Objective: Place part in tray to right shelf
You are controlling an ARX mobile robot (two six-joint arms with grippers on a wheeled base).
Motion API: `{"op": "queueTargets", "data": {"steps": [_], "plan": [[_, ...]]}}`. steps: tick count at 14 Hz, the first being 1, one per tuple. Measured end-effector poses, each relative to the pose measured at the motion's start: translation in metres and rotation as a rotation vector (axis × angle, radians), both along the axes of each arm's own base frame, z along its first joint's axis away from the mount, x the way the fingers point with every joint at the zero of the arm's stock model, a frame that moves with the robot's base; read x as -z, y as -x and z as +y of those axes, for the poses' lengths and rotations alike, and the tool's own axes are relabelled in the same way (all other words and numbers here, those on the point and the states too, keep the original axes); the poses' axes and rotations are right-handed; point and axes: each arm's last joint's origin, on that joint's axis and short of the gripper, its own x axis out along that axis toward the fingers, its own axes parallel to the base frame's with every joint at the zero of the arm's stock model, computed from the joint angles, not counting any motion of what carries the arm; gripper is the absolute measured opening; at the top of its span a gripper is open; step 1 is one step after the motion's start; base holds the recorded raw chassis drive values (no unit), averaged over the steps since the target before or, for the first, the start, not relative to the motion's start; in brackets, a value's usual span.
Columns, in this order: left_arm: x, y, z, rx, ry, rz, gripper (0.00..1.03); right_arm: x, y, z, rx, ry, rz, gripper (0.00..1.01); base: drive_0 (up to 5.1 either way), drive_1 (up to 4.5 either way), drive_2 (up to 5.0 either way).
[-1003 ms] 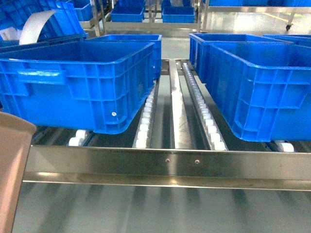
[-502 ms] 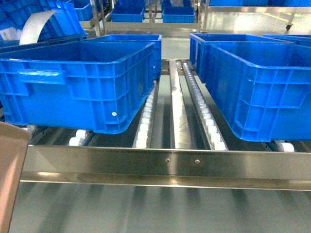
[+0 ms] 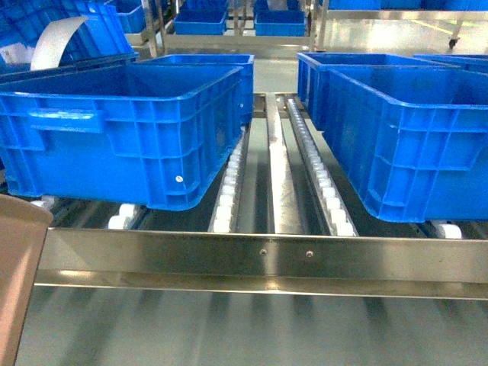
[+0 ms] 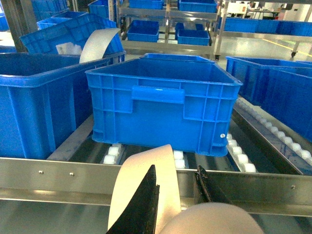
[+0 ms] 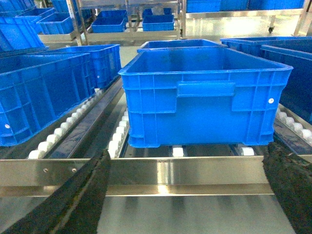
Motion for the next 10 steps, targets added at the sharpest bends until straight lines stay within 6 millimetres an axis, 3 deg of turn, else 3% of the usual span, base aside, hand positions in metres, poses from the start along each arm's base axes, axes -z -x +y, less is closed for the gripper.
{"op": "queueTargets", "data": {"steps": [1,10], "plan": [[0.0,0.0,0.0,0.0,0.0,0.0,0.15,0.0,0.0,0.0,0.0,0.0,0.0,1.0,0.0,0.0,0.0],[0.0,0.0,0.0,0.0,0.0,0.0,0.15,0.0,0.0,0.0,0.0,0.0,0.0,0.98,0.0,0.0,0.0]]}}
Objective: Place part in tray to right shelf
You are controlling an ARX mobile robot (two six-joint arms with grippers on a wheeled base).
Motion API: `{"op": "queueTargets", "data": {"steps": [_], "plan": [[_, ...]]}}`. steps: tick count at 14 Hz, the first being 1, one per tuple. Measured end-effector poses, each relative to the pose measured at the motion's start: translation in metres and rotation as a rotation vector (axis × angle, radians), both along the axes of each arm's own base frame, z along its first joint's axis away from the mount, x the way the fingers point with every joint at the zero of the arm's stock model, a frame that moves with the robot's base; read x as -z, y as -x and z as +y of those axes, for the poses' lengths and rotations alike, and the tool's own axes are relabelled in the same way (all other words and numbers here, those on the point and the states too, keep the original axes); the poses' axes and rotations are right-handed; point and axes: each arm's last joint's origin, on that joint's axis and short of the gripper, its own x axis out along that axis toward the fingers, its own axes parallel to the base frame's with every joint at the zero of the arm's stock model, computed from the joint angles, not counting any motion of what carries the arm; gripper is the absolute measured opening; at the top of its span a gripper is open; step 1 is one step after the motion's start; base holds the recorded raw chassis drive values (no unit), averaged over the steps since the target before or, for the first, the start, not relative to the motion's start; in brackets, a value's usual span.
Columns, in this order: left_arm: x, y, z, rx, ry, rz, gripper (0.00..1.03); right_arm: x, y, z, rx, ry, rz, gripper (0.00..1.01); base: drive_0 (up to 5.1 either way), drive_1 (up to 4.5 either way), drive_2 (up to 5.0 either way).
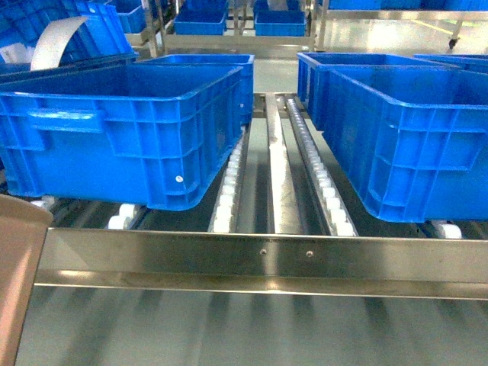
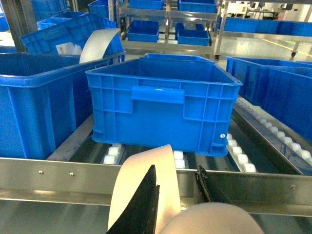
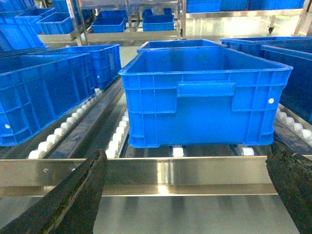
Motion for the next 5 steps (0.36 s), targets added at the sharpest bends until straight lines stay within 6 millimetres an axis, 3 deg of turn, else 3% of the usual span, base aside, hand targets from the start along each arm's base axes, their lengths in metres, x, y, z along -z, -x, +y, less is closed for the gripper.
{"op": "queueTargets", "data": {"steps": [5], "plan": [[0.0,0.0,0.0,0.0,0.0,0.0,0.15,0.0,0.0,0.0,0.0,0.0,0.0,0.98,0.0,0.0,0.0]]}}
